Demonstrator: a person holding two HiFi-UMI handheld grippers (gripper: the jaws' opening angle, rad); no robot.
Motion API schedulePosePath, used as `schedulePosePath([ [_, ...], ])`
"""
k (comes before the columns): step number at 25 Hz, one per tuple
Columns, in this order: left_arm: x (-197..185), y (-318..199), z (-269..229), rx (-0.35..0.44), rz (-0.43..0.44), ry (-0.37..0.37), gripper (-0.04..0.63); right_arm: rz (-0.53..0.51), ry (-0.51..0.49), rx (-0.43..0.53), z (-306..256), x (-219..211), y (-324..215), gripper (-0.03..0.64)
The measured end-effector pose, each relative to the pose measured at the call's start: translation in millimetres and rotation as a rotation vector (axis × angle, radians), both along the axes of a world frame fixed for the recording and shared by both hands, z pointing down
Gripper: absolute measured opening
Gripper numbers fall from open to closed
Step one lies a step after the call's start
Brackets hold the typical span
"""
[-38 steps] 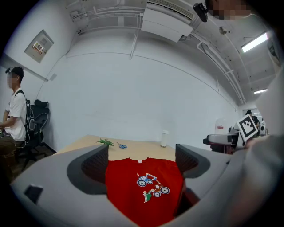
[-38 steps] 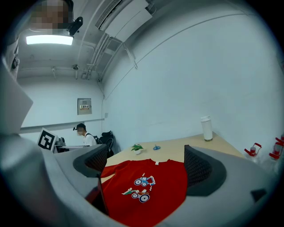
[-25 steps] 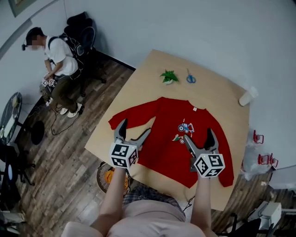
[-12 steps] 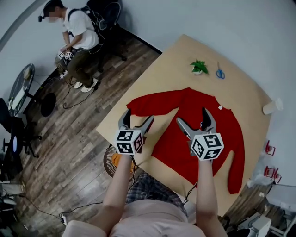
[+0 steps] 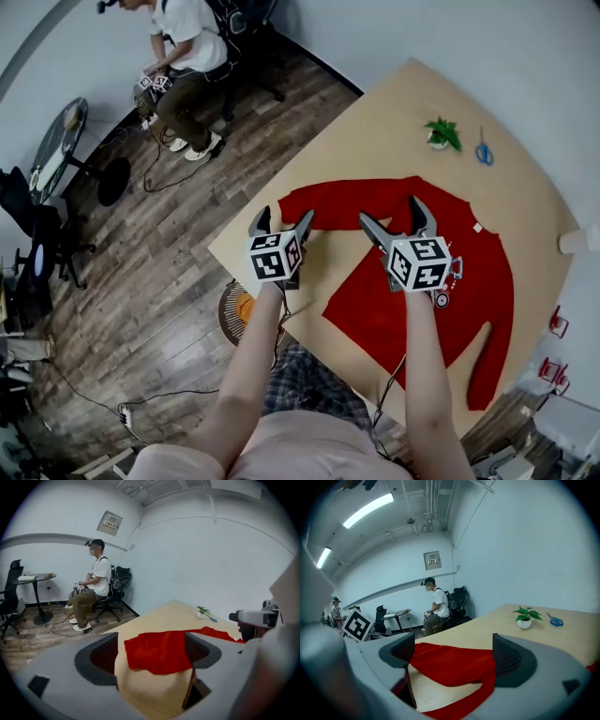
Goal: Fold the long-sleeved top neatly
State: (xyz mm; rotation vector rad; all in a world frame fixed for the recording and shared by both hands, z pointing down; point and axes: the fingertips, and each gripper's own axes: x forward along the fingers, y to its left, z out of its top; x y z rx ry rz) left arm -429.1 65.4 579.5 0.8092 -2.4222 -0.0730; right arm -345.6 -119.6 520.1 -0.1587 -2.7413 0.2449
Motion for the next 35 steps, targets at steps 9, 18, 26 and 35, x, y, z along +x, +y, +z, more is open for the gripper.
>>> schedulePosePath([
  [9,-14,26,41,-0.091,-0.116,0.136,0.371,-0.031,0.053,-0.016,29,-6,12,0.497],
  [18,-8,7,64,-0.133,-0.081,0.221,0.268,-0.047,0.096,-0.054,50,-16,22,0.488],
  [26,-5,6,70,-0.143,-0.101,0.254,0.224,-0.1,0.118,-0.06,59,-27,52,0.488],
  [35,-6,2,50,-0.146,-0.069,0.174,0.064,-0.068,0.117,-0.052,59,-19,39,0.483],
])
